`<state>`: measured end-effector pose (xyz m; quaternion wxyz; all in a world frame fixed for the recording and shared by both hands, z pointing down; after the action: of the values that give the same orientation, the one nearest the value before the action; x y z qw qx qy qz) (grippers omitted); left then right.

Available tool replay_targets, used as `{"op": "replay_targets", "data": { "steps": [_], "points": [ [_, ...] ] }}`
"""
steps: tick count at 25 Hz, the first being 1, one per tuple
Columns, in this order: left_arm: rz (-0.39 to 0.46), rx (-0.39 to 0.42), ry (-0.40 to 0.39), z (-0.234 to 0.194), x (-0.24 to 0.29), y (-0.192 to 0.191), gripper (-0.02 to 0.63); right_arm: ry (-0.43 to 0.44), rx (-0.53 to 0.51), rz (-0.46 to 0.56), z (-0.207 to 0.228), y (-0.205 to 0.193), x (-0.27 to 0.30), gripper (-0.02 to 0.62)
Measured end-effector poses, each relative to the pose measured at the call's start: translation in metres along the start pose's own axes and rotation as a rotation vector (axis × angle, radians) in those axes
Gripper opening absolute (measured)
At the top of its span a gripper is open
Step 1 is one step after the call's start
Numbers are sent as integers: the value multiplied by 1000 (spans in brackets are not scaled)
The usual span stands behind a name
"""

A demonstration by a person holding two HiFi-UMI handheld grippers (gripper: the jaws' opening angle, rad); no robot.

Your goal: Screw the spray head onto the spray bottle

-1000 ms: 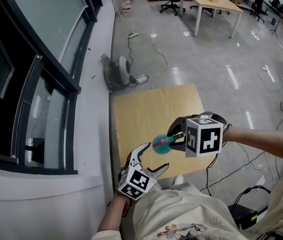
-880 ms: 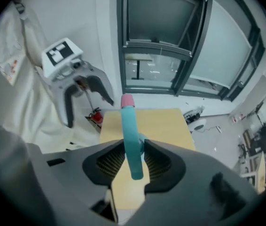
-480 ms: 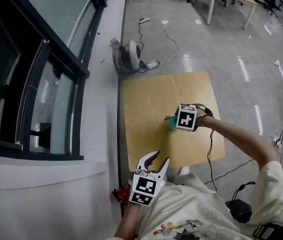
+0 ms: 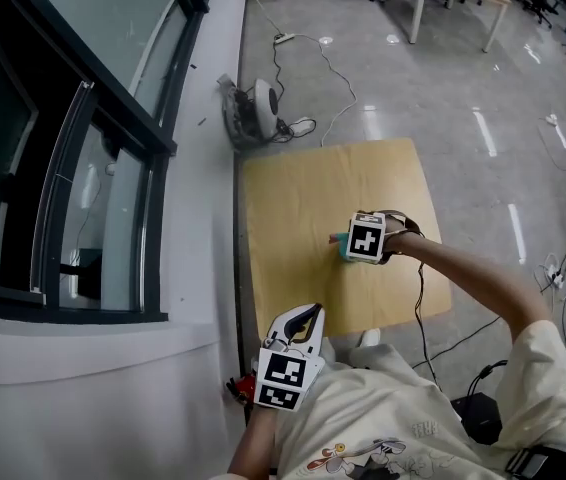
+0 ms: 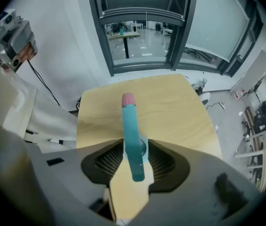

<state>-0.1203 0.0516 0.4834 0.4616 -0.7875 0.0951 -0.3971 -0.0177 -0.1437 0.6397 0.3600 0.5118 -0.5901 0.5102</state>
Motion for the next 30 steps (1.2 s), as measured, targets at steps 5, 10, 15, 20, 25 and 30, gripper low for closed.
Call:
{"op": "replay_targets", "data": {
  "steps": [5, 10, 15, 20, 25, 30],
  "points": [
    [-3, 6, -17, -4, 3, 1, 8, 37, 37, 45, -3, -2, -20, 236],
    [0, 9, -27, -7, 9, 7, 8, -66, 219, 270, 26, -18, -124, 239],
    [26, -17, -42, -13, 19, 12, 8, -330, 531, 617, 47, -49, -231, 199],
    [107, -19, -5, -2, 30, 37, 8, -558, 901, 750, 27, -99, -261, 8],
    [169, -40, 28, 12, 41, 53, 8, -598, 1145, 765, -23, -129, -246, 6],
    [184, -45, 44, 23, 49, 58, 8, -549, 1178, 751, -42, -140, -228, 6]
  ]
}}
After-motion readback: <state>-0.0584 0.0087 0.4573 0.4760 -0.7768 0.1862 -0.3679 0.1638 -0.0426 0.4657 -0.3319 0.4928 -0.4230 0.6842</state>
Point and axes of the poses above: the fingertips, and each gripper's own axes: x forward along the fingers, z to its right, y out of its top, the point moved 7 cm from there along -x, backward along the fingers, and after that the axes turned 15 degrees about -y, right-handed, at the moved point
